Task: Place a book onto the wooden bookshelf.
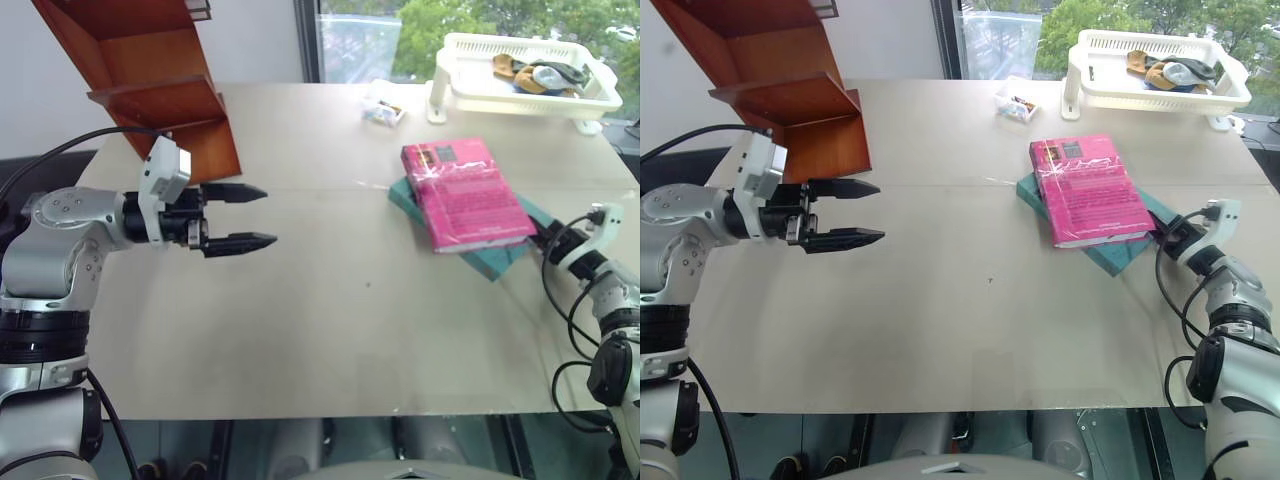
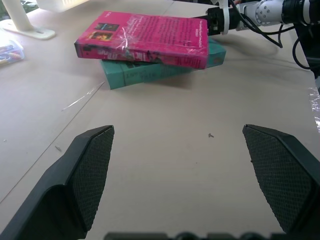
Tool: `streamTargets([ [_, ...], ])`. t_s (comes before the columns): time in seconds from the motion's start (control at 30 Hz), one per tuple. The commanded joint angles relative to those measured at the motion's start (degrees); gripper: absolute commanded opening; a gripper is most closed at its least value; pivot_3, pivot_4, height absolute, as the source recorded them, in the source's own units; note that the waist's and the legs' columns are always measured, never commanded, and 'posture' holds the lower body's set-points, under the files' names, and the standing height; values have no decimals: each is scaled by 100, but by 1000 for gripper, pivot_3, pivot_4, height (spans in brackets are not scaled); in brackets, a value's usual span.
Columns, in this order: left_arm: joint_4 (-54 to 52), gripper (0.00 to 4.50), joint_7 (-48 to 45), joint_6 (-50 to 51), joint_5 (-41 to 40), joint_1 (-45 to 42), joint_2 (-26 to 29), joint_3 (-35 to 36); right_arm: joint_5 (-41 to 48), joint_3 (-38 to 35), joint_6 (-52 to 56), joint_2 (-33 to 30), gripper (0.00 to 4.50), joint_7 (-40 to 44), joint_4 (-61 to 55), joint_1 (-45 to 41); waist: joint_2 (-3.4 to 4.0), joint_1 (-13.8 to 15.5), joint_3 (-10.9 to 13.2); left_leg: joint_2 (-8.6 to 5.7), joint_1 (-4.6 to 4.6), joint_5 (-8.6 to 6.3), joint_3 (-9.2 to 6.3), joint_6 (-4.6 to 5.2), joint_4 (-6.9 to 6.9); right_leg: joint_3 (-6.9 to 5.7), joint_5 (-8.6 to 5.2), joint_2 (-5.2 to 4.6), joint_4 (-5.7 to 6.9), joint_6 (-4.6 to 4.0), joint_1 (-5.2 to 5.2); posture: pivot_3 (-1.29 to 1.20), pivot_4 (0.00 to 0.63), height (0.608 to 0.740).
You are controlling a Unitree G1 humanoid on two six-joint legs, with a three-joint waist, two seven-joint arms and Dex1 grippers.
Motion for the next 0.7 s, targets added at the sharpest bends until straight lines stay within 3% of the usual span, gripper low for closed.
streamTargets([
  [0.03, -30, 4465, -8, -83, 4, -65, 133, 190, -173, 222, -85, 156, 4500, 392, -76, 8, -1, -2, 0, 1, 1, 0, 0, 0, 0, 0, 0, 0, 0, 0, 0, 0, 150, 740],
  [0.37, 12, 4465, 16, -90, 57, -63, 174, 172, -240, 441, -163, 507, 4500, 1068, -294, 121, -4, -3, 1, 4, 2, 0, 0, -1, 2, 0, 0, 2, 3, 0, 0, 0, 150, 740],
  [0.7, -70, 4465, 17, -25, 66, 2, 214, 187, -155, 875, 172, 1230, 4500, 1481, -1542, 632, -8, 1, -1, 9, 2, 0, -3, -1, 4, -2, 0, 6, 6, 0, 1, 0, 150, 740],
])
